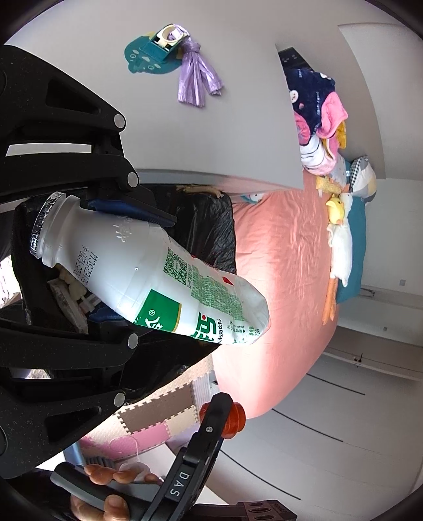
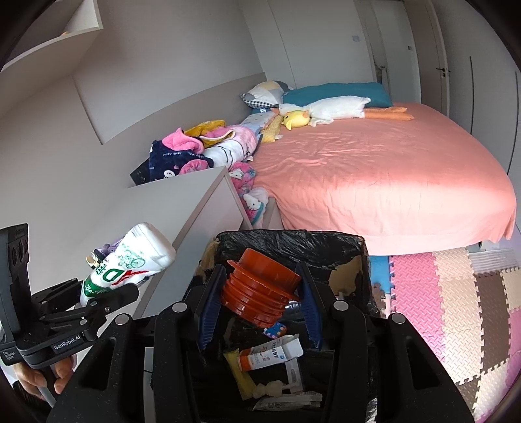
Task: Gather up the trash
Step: 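Open both grippers to drop the bottle and stopper into the bin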
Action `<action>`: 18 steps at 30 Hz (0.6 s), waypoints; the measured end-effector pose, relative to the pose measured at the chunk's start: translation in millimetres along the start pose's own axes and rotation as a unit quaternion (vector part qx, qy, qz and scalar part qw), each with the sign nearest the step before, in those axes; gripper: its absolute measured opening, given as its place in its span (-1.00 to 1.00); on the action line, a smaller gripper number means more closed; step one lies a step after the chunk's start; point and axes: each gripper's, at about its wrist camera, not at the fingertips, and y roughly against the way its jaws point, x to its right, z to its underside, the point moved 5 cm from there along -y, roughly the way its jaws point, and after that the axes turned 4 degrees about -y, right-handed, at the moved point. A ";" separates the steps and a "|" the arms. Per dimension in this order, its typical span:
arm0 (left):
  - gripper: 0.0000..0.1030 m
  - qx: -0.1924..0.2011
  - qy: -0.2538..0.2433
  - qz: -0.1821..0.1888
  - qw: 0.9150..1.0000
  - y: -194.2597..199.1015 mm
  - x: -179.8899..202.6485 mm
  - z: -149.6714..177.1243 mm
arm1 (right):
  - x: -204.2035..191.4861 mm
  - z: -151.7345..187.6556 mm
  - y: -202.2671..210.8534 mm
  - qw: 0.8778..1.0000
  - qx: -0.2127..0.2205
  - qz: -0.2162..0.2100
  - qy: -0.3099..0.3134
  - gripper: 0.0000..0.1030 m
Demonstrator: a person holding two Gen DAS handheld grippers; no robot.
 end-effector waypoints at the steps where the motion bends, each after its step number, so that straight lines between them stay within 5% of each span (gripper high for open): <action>1: -0.08 -0.008 -0.004 0.009 1.000 -3.5 1.8 1.2 | 3.5 -1.3 0.9 1.000 0.002 -0.002 -0.009 -0.01; 2: 0.42 -0.013 -0.006 0.007 1.000 -6.3 2.0 2.3 | 8.3 -3.6 3.9 1.000 0.013 0.000 -0.023 0.44; 3: 0.88 -0.011 -0.006 -0.008 1.000 -6.8 0.8 2.8 | 11.5 -5.2 7.6 0.999 0.026 0.002 -0.032 0.65; 18: 0.88 0.003 0.010 -0.031 0.999 -0.8 -15.0 7.7 | 12.1 -4.3 2.3 0.999 0.026 0.000 -0.035 0.70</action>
